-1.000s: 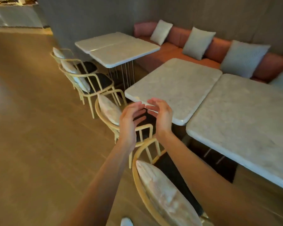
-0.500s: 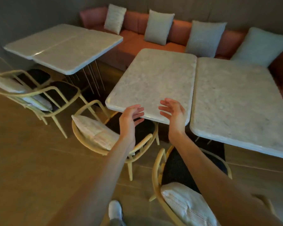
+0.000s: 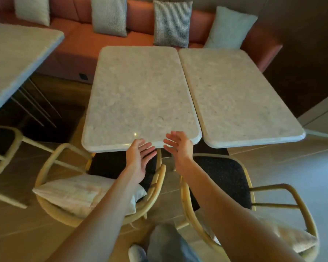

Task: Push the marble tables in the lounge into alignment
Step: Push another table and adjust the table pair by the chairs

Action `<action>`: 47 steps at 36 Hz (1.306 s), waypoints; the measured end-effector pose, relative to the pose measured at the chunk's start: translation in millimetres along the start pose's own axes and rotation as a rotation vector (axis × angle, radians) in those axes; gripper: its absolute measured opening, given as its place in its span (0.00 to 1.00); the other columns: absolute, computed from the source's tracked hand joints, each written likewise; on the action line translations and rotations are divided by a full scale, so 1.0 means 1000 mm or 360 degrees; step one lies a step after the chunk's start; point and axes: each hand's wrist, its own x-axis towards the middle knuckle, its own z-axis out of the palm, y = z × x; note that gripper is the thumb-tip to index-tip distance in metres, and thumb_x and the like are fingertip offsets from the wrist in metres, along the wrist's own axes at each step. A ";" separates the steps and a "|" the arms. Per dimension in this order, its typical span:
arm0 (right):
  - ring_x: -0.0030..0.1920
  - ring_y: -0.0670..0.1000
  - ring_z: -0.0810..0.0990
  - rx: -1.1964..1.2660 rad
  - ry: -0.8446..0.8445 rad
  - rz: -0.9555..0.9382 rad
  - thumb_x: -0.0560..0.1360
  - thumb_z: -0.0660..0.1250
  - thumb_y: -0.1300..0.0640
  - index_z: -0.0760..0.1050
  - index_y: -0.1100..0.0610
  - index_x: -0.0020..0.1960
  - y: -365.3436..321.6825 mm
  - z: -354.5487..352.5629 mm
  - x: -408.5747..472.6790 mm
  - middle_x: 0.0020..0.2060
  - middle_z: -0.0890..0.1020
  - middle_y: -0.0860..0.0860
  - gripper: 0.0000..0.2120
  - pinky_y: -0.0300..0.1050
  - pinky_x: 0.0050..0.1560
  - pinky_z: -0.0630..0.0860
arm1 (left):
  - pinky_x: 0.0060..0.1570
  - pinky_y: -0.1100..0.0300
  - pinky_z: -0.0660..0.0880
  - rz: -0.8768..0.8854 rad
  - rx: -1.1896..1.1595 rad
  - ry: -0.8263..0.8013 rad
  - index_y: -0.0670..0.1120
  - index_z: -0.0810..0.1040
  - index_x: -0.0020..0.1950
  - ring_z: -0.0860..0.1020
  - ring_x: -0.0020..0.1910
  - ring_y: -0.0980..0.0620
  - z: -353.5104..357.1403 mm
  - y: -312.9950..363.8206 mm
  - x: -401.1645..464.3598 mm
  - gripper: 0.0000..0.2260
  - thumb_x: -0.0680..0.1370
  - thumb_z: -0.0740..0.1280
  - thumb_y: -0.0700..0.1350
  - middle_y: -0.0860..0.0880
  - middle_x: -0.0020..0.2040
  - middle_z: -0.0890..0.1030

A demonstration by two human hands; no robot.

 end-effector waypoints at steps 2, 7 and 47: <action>0.58 0.61 0.83 0.0083 0.0027 0.0144 0.82 0.59 0.57 0.76 0.62 0.59 0.011 0.005 0.014 0.57 0.83 0.60 0.13 0.54 0.58 0.80 | 0.64 0.42 0.76 -0.0133 -0.0137 0.0019 0.38 0.73 0.59 0.78 0.63 0.35 -0.011 0.002 0.020 0.12 0.81 0.63 0.45 0.35 0.60 0.78; 0.56 0.60 0.82 0.0301 0.0102 0.0523 0.81 0.62 0.55 0.73 0.64 0.61 0.045 0.017 0.061 0.55 0.79 0.60 0.14 0.52 0.55 0.80 | 0.66 0.41 0.73 -0.0396 -0.0332 0.0131 0.36 0.62 0.74 0.76 0.65 0.33 -0.026 -0.002 0.069 0.24 0.82 0.62 0.44 0.33 0.68 0.72; 0.64 0.60 0.80 0.0594 0.0192 0.0727 0.77 0.72 0.53 0.68 0.66 0.70 0.132 0.015 0.209 0.65 0.79 0.62 0.28 0.53 0.63 0.78 | 0.45 0.50 0.81 -0.0272 -0.0508 0.0332 0.41 0.72 0.70 0.82 0.52 0.44 -0.059 -0.044 0.232 0.23 0.80 0.67 0.53 0.40 0.60 0.81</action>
